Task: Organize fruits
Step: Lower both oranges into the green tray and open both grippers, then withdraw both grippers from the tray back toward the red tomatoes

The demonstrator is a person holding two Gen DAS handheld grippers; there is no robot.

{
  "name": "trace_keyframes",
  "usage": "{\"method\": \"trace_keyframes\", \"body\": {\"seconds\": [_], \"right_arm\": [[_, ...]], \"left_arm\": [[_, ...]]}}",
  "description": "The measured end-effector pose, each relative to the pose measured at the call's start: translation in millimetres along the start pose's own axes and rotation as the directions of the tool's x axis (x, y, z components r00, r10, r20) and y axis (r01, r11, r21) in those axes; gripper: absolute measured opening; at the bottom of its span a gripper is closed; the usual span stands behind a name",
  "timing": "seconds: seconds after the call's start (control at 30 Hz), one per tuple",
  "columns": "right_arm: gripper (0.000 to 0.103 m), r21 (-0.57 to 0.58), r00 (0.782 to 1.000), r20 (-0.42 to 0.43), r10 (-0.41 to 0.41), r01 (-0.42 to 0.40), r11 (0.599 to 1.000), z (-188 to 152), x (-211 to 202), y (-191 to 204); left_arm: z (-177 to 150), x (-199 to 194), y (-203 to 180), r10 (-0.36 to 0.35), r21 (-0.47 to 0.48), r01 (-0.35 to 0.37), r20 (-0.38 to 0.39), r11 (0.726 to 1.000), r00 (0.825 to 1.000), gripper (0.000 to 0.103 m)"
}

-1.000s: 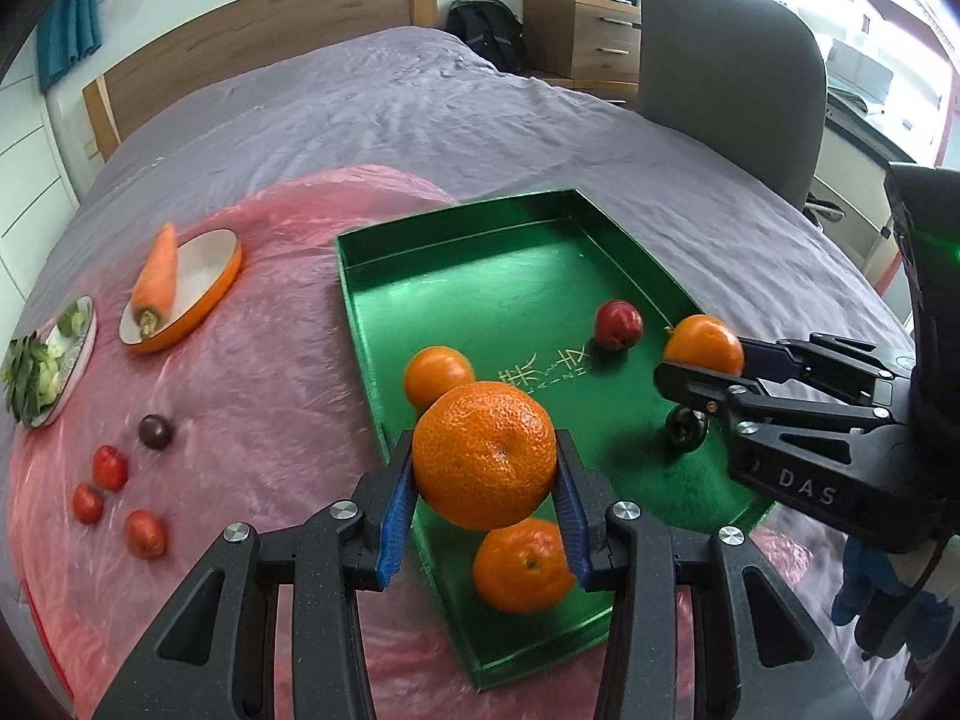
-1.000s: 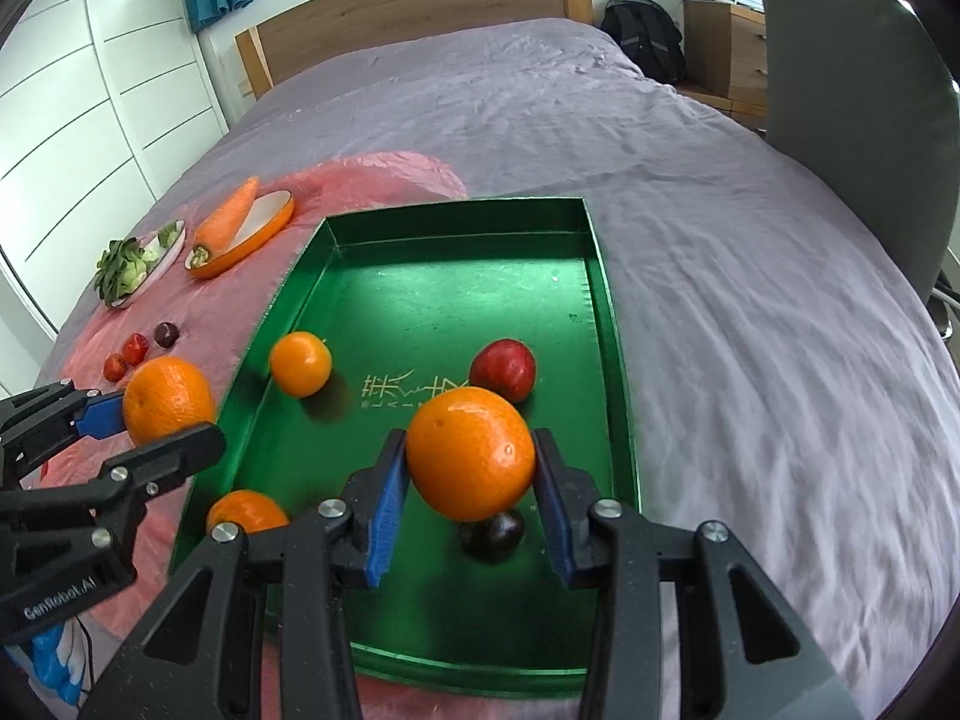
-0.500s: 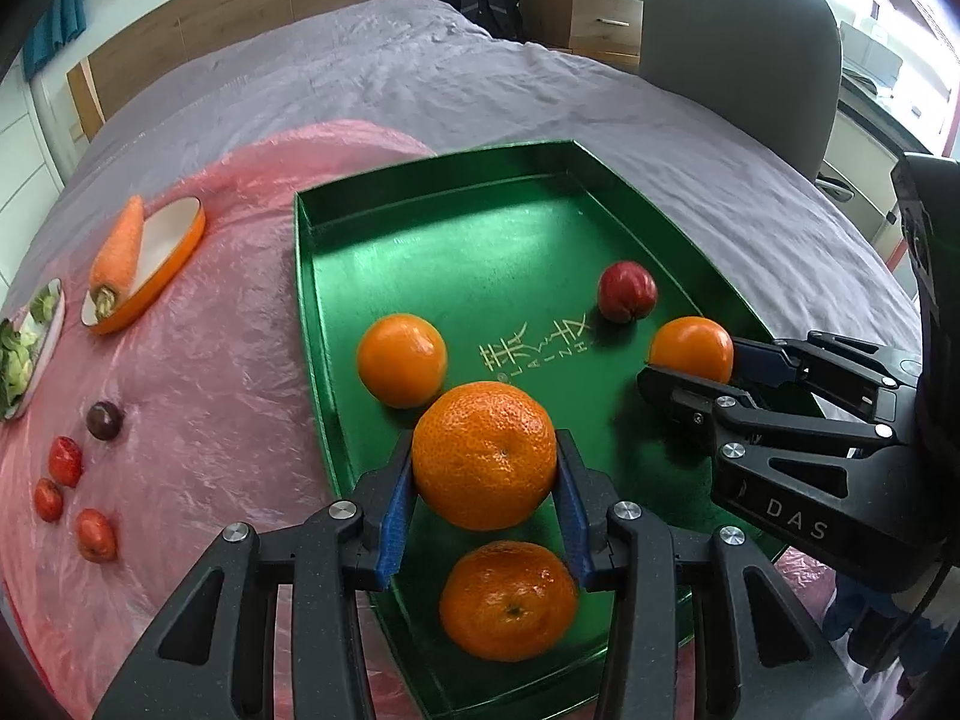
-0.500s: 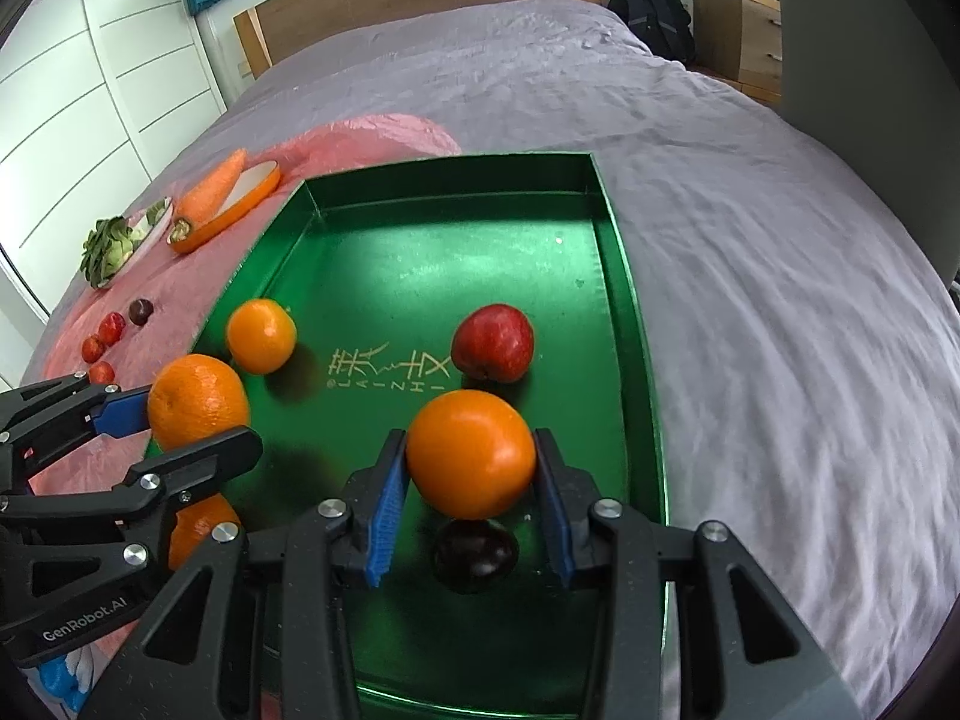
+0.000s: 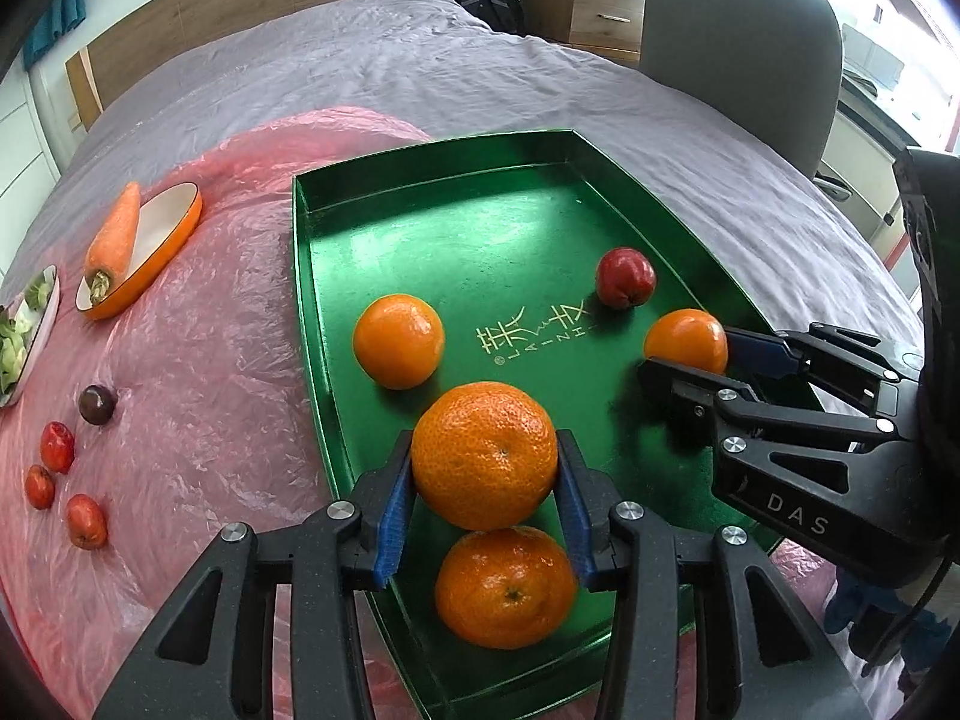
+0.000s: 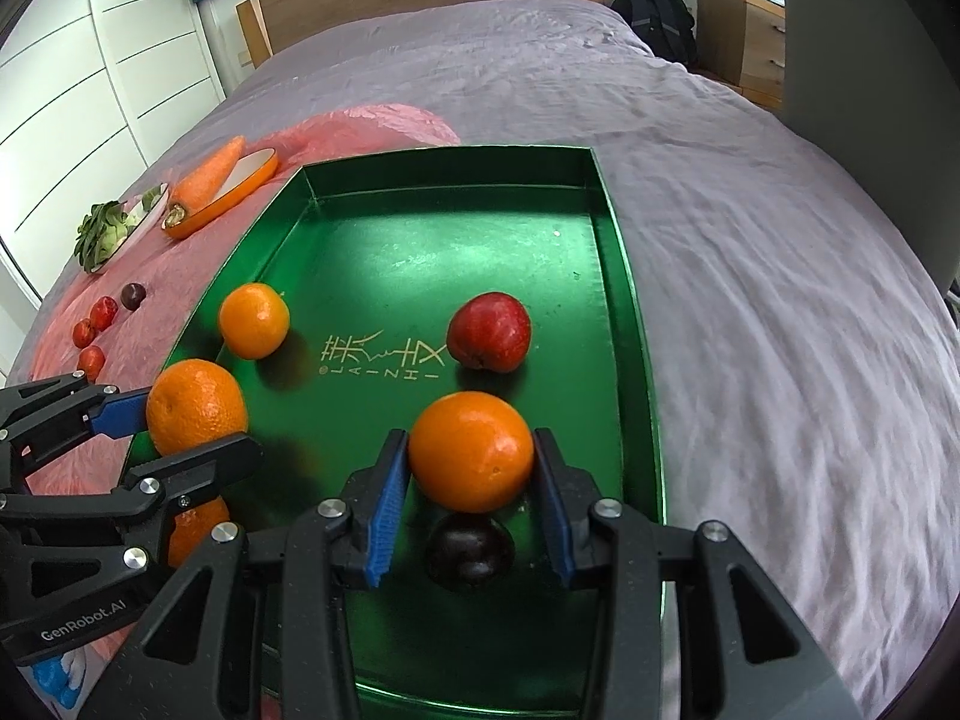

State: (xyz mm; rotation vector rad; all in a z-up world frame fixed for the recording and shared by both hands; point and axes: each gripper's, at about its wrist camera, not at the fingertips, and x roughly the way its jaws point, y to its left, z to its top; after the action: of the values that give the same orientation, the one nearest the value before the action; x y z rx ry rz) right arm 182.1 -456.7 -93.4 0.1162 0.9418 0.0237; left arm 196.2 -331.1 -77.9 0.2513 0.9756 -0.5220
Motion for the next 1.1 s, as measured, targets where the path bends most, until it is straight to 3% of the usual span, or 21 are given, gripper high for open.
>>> {"method": "trace_keyframes", "body": {"seconds": [0.03, 0.13, 0.17, 0.73, 1.1], "right_arm": [[0.048, -0.003, 1.000, -0.001, -0.002, 0.002, 1.000, 0, -1, 1], [0.068, -0.012, 1.000, 0.004, -0.010, 0.010, 1.000, 1, -6, 3], [0.069, -0.014, 1.000, 0.008, -0.012, 0.012, 1.000, 2, -8, 4], [0.074, -0.022, 0.998, 0.042, -0.039, 0.040, 0.999, 4, -53, 19], [0.076, -0.035, 0.998, 0.053, -0.032, 0.034, 0.999, -7, -91, 50]], "left_arm": [[0, -1, 0, -0.001, 0.001, 0.001, 0.001, 1.000, 1.000, 0.039], [0, -8, -1, -0.012, 0.006, 0.011, 0.016, 1.000, 1.000, 0.047], [1, -11, -2, -0.011, 0.008, 0.011, 0.021, 1.000, 1.000, 0.049], [-9, -61, 3, -0.007, -0.010, 0.008, 0.068, 1.000, 0.998, 0.052], [-38, -108, 24, 0.024, -0.055, -0.018, 0.099, 0.998, 0.995, 0.054]]}}
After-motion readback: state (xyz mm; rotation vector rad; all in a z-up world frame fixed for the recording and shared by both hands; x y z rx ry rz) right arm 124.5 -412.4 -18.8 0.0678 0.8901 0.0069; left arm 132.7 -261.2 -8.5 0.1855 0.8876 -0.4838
